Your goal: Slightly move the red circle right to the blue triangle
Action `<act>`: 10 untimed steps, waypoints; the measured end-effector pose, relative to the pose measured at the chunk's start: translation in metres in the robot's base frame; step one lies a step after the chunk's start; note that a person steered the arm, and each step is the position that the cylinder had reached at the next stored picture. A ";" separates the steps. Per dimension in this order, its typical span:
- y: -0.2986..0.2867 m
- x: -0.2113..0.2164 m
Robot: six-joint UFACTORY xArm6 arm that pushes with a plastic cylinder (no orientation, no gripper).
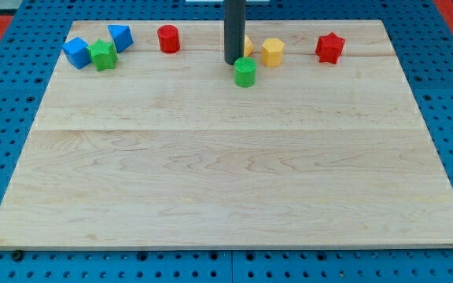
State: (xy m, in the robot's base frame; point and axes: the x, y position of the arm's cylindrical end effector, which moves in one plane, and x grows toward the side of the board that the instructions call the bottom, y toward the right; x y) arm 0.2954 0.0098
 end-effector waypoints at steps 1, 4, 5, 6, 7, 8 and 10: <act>0.000 0.000; -0.027 -0.009; -0.055 -0.028; -0.086 -0.037; -0.105 -0.037; -0.089 -0.025; -0.086 -0.018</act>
State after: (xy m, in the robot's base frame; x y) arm 0.2776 -0.0763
